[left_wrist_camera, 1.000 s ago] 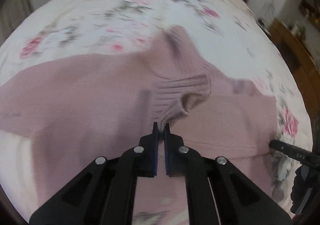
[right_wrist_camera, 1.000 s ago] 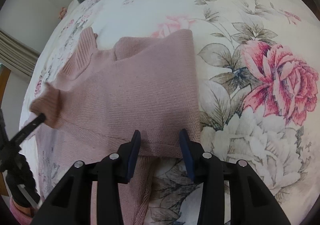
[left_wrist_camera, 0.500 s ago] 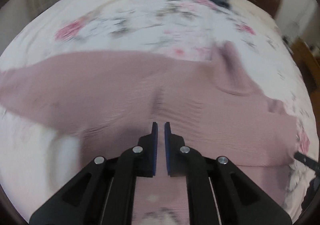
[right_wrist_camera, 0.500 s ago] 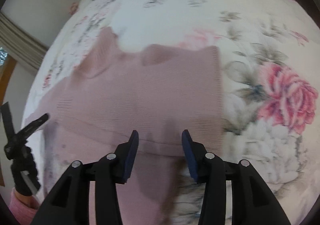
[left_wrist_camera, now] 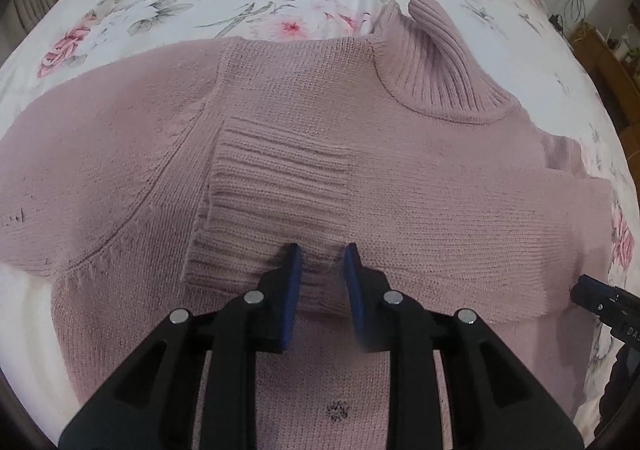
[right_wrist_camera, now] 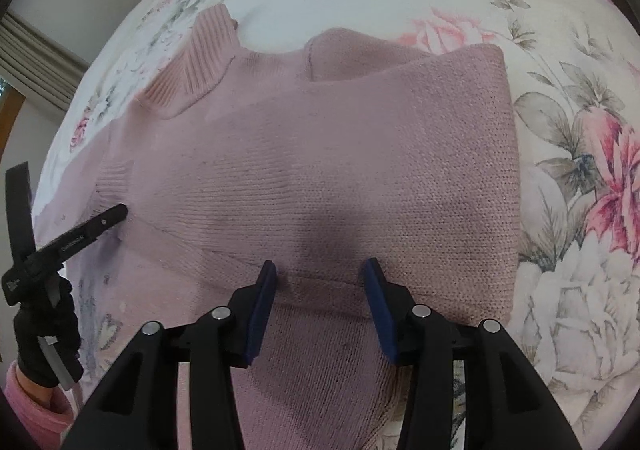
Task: Fold small clothes
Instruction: 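Grasp the other sleeve cuff with the left gripper, then fold the held sleeve across the sweater body with the left gripper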
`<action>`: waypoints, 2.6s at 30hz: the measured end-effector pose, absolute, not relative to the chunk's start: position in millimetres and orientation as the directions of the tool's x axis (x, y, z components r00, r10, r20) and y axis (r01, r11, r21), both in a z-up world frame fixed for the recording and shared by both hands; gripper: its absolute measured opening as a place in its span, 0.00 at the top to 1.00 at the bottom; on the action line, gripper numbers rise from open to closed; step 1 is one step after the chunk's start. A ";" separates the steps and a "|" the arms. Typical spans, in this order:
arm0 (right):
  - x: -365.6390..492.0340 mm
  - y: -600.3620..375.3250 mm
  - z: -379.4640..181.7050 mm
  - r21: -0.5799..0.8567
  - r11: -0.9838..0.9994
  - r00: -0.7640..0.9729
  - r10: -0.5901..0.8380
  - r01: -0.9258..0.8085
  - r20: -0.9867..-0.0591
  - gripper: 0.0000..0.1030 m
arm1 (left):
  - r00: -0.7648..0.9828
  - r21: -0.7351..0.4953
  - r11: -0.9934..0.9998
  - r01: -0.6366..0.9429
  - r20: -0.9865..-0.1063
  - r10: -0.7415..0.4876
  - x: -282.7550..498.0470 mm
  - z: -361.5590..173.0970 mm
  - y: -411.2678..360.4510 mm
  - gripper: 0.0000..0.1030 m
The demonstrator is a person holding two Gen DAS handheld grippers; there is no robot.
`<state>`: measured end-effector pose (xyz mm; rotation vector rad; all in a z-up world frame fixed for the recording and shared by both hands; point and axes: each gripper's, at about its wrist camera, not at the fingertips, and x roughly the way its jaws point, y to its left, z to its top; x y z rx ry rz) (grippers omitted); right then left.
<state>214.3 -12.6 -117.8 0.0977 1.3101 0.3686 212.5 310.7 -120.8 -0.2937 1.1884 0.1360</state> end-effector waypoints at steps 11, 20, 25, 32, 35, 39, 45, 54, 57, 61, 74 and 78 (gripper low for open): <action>182.2 19.0 -75.7 0.342 0.894 0.215 0.409 -0.290 -0.887 0.45 | 0.461 -0.193 0.890 -0.413 -0.887 0.022 121.9 -66.2 417.6 0.54; 160.8 67.1 -90.4 0.341 0.863 0.146 0.417 -0.373 -0.897 0.45 | 0.462 -0.329 0.623 -0.710 -0.885 0.060 36.7 -93.2 584.6 0.54; 159.8 67.3 -104.5 0.326 0.878 0.129 0.390 -0.350 -0.912 0.45 | 0.566 -0.455 0.525 -0.719 -0.822 0.063 28.8 -101.3 631.4 0.56; 161.7 61.8 -117.8 0.317 0.889 0.121 0.373 -0.330 -0.920 0.45 | 0.631 -0.543 0.416 -0.730 -0.769 0.104 34.2 -110.2 670.1 0.57; 161.4 63.4 -120.0 0.308 0.890 0.123 0.365 -0.336 -0.923 0.45 | 0.638 -0.546 0.409 -0.731 -0.760 0.124 33.1 -107.2 679.6 0.59; 161.5 65.1 -123.1 0.298 0.892 0.124 0.356 -0.341 -0.926 0.44 | 0.631 -0.535 0.408 -0.740 -0.763 0.143 28.5 -102.2 695.2 0.65; 161.2 64.7 -122.9 0.301 0.890 0.124 0.361 -0.342 -0.924 0.44 | 0.607 -0.474 0.456 -0.753 -0.768 0.204 28.1 -85.3 691.6 0.86; 154.4 56.4 -116.2 0.330 0.886 0.124 0.386 -0.326 -0.914 0.44 | 0.693 -0.435 0.635 -0.638 -0.683 0.229 46.2 -28.8 627.5 0.95; 150.7 53.8 -113.2 0.338 0.883 0.124 0.394 -0.325 -0.911 0.44 | 0.742 -0.435 0.710 -0.554 -0.644 0.185 58.3 -9.1 587.5 0.95; 147.9 49.1 -110.7 0.347 0.880 0.124 0.403 -0.323 -0.907 0.44 | 0.787 -0.445 0.778 -0.443 -0.609 0.101 79.3 4.0 533.4 0.95; 145.5 43.0 -116.1 0.363 0.877 0.127 0.418 -0.316 -0.900 0.44 | 0.774 -0.491 0.827 -0.275 -0.623 -0.112 135.9 -31.6 406.6 0.95; 146.2 43.8 -116.8 0.366 0.875 0.126 0.422 -0.318 -0.898 0.43 | 0.731 -0.496 0.814 -0.302 -0.669 -0.136 143.0 -61.5 396.1 0.95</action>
